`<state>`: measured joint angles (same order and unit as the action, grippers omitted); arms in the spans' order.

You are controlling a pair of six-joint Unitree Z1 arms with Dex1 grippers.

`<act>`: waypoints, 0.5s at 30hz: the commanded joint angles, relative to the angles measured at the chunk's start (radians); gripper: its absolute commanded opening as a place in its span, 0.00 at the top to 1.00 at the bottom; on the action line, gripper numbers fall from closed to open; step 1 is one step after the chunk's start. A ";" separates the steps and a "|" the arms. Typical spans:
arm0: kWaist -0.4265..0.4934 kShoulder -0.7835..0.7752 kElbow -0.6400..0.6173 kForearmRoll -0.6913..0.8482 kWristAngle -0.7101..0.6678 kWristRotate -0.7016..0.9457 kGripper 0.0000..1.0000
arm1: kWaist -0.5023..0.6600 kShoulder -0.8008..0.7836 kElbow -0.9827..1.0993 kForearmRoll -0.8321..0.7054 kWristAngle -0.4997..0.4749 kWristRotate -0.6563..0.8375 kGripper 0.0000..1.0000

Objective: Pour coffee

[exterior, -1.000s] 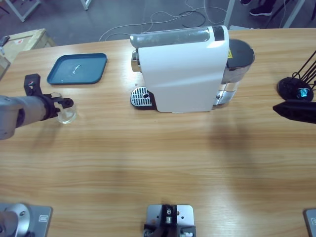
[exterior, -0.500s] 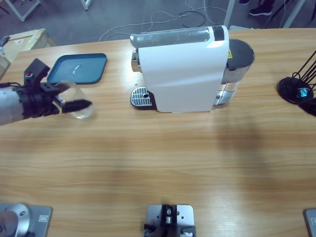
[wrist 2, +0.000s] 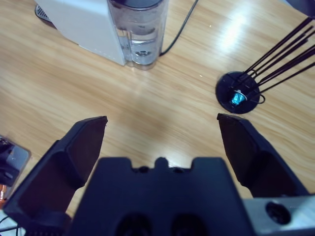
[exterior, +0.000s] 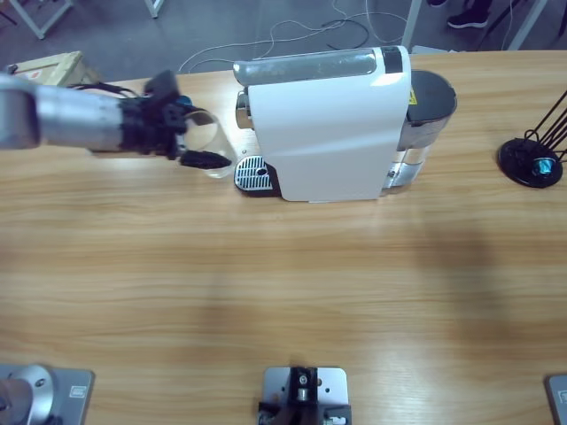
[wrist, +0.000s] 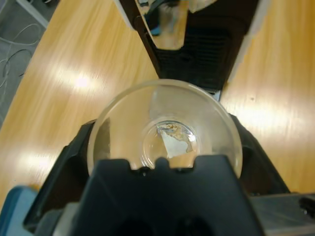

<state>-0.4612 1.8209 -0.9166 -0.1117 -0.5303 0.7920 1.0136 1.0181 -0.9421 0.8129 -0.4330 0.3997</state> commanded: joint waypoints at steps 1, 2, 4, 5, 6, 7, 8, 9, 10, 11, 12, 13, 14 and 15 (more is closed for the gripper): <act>-0.062 0.147 -0.067 -0.005 -0.042 0.010 1.00 | 0.013 -0.019 0.020 0.019 -0.013 -0.002 0.00; -0.066 0.151 -0.067 -0.005 -0.042 0.010 1.00 | 0.013 -0.019 0.023 0.018 -0.013 -0.001 0.00; -0.070 0.158 -0.069 -0.007 -0.043 0.006 1.00 | 0.013 -0.019 0.027 0.015 -0.015 0.000 0.00; -0.072 0.163 -0.072 -0.008 -0.043 0.005 1.00 | 0.013 -0.019 0.029 0.015 -0.015 0.001 0.00; -0.074 0.168 -0.077 -0.008 -0.043 0.004 1.00 | 0.013 -0.019 0.029 0.015 -0.015 0.001 0.00; -0.077 0.176 -0.084 -0.008 -0.043 0.003 1.00 | 0.013 -0.019 0.029 0.015 -0.015 0.001 0.00; -0.078 0.182 -0.090 -0.008 -0.043 0.002 1.00 | 0.013 -0.019 0.028 0.014 -0.015 0.001 0.00; -0.081 0.186 -0.095 -0.008 -0.043 0.001 1.00 | 0.013 -0.019 0.028 0.014 -0.014 0.001 0.00; -0.085 0.190 -0.100 -0.008 -0.042 0.000 1.00 | 0.013 -0.019 0.028 0.014 -0.014 0.001 0.00; -0.087 0.193 -0.103 -0.008 -0.042 0.000 1.00 | 0.013 -0.019 0.028 0.014 -0.013 0.001 0.00; -0.090 0.194 -0.106 -0.008 -0.042 0.000 1.00 | 0.013 -0.019 0.028 0.014 -0.013 0.001 0.00; -0.094 0.195 -0.107 -0.008 -0.042 0.000 1.00 | 0.013 -0.019 0.028 0.014 -0.013 0.001 0.00; -0.098 0.196 -0.107 -0.008 -0.042 0.000 1.00 | 0.013 -0.019 0.028 0.012 -0.012 0.001 0.00; -0.102 0.196 -0.107 -0.008 -0.042 0.001 1.00 | 0.013 -0.017 0.029 0.011 -0.012 0.001 0.00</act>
<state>-0.5382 1.9574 -1.0112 -0.1123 -0.5563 0.7928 1.0136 1.0170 -0.9421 0.8210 -0.4356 0.3997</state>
